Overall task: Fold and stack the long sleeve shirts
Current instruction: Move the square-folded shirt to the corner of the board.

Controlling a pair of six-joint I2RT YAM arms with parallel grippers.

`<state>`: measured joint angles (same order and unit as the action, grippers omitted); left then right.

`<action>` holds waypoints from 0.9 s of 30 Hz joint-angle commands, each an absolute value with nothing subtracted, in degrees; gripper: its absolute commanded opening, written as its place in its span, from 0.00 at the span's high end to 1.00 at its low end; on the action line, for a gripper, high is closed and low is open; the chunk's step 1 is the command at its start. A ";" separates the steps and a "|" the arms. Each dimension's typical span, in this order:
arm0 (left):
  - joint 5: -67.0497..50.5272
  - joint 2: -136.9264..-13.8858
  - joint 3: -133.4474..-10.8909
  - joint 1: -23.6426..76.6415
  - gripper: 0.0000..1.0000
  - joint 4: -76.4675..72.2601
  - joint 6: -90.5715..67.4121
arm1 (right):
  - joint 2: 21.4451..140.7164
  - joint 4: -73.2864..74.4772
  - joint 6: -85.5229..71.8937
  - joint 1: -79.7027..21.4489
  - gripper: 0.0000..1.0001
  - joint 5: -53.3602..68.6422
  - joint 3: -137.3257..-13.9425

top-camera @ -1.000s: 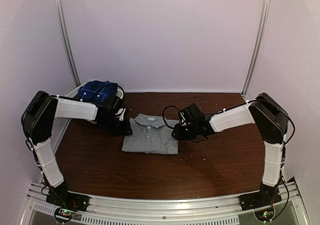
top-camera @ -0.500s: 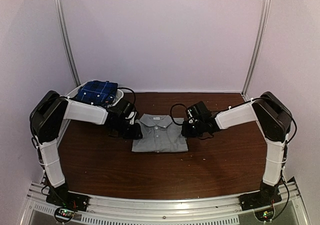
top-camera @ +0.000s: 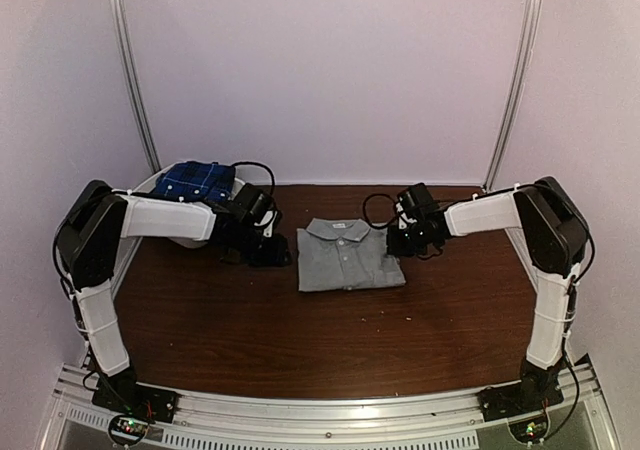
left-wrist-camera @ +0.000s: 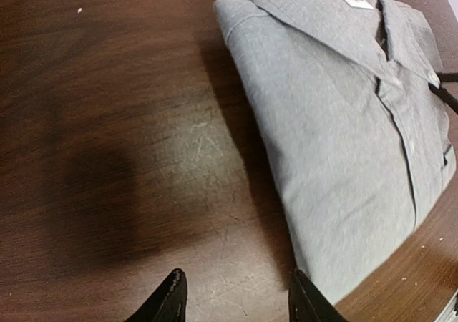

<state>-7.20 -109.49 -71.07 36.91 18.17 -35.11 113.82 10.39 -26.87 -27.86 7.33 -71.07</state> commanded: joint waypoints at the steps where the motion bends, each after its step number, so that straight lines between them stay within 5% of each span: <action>1: -8.17 -104.71 -72.63 36.74 0.50 19.02 -33.50 | 117.28 17.41 -20.23 -22.97 0.98 1.71 -77.18; 27: -13.80 -101.62 -71.65 36.74 0.51 18.88 -30.58 | 134.34 35.68 1.76 -2.11 0.94 -10.09 -116.16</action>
